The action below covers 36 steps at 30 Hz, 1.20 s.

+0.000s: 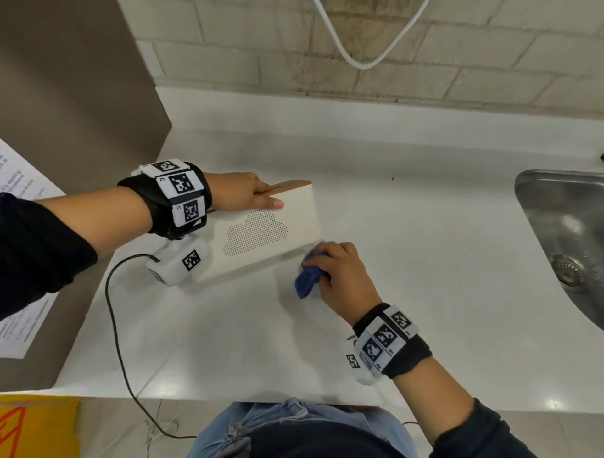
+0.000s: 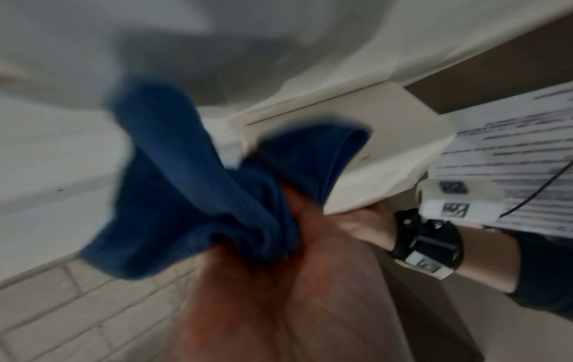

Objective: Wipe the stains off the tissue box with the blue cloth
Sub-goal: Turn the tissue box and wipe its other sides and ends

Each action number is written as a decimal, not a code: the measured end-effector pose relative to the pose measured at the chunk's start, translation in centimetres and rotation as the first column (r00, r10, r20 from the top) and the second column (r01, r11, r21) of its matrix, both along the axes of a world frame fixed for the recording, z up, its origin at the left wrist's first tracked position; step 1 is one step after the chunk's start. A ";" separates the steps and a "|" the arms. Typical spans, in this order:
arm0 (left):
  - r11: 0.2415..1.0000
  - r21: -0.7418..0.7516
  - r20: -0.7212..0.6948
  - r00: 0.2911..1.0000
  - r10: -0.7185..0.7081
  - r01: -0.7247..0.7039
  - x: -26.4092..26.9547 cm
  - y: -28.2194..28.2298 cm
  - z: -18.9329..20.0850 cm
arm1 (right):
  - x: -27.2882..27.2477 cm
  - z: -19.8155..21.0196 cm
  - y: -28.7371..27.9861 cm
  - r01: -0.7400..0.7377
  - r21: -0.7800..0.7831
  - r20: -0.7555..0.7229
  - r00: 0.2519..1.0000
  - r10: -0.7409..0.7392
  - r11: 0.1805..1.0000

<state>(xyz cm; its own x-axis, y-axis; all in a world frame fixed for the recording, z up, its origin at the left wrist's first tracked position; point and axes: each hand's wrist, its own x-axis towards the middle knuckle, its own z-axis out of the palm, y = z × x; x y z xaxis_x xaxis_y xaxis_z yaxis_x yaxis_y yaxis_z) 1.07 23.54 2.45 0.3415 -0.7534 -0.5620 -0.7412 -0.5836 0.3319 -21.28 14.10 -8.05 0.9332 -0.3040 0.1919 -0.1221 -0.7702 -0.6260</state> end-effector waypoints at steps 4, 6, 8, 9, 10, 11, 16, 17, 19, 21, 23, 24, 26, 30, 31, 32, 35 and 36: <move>0.988 -0.100 -0.007 0.993 0.116 -0.116 -0.9 0.2 -0.5 | -1.5 2.3 -1.3 0.148 0.314 -0.056 0.989 -0.137 0.938; 0.971 -0.142 -0.010 0.981 0.194 -0.194 -1.0 0.4 -0.9 | -0.6 4.5 -1.3 0.136 0.482 0.144 0.962 -0.231 0.866; 0.956 -0.180 -0.016 0.973 0.232 -0.231 -1.1 0.6 -1.3 | 1.5 5.7 -1.3 0.060 0.430 0.338 0.914 -0.222 0.901; 0.949 -0.198 -0.022 0.970 0.244 -0.243 -1.3 0.8 -1.5 | 2.8 5.6 -1.4 0.058 0.368 0.371 0.906 -0.203 0.928; 0.942 -0.213 -0.024 0.966 0.258 -0.257 -1.5 0.9 -1.7 | 4.0 5.3 -1.5 0.069 0.304 0.368 0.911 -0.184 0.950; 0.935 -0.234 -0.024 0.962 0.270 -0.268 -1.6 1.1 -1.9 | 5.0 5.0 -1.4 0.079 0.222 0.350 0.924 -0.155 0.972; 0.912 -0.274 -0.033 0.950 0.309 -0.306 -1.9 1.2 -2.0 | 5.6 4.2 -0.2 0.044 0.020 0.209 0.977 -0.047 0.999; 0.912 -0.274 -0.032 0.950 0.310 -0.306 -1.9 1.2 -2.0 | 5.2 3.9 -0.2 0.029 -0.009 0.195 0.980 -0.027 1.000; 0.910 -0.281 -0.023 0.950 0.310 -0.304 -1.9 1.2 -2.0 | 4.0 3.2 -0.6 -0.037 -0.084 0.126 0.991 0.048 0.996; 0.909 -0.286 -0.014 0.950 0.313 -0.303 -2.0 1.2 -2.1 | 2.5 2.5 -1.3 -0.093 -0.137 -0.053 0.995 0.086 0.986; 0.905 -0.290 -0.019 0.947 0.320 -0.311 -2.1 1.2 -2.1 | 1.0 2.4 -2.4 -0.056 -0.142 -0.206 0.978 0.026 0.988; 0.904 -0.290 -0.022 0.947 0.322 -0.314 -2.0 1.3 -2.0 | 0.4 2.7 -3.0 0.002 -0.123 -0.210 0.977 -0.028 0.992; 0.906 -0.288 -0.016 0.947 0.320 -0.311 -2.0 1.3 -2.0 | -0.1 3.9 -3.8 0.104 -0.046 -0.037 0.994 -0.106 0.994; 0.901 -0.296 -0.012 0.945 0.327 -0.316 -2.2 1.4 -2.2 | 3.1 5.7 -3.7 0.066 0.213 0.283 0.951 -0.126 0.975; 0.899 -0.300 -0.012 0.943 0.331 -0.319 -2.2 1.3 -2.2 | 4.2 5.8 -3.4 0.043 0.235 0.301 0.947 -0.115 0.971; 0.896 -0.304 -0.012 0.942 0.335 -0.323 -2.3 1.3 -2.3 | 5.1 5.6 -3.0 0.029 0.238 0.315 0.943 -0.106 0.971; 0.886 -0.320 -0.022 0.938 0.347 -0.336 -2.2 1.2 -2.3 | 5.6 4.2 -2.3 0.054 0.285 0.319 0.936 -0.148 0.957; 0.882 -0.327 -0.033 0.937 0.348 -0.339 -2.2 1.2 -2.4 | 4.8 3.8 -2.5 0.080 0.322 0.268 0.948 -0.172 0.943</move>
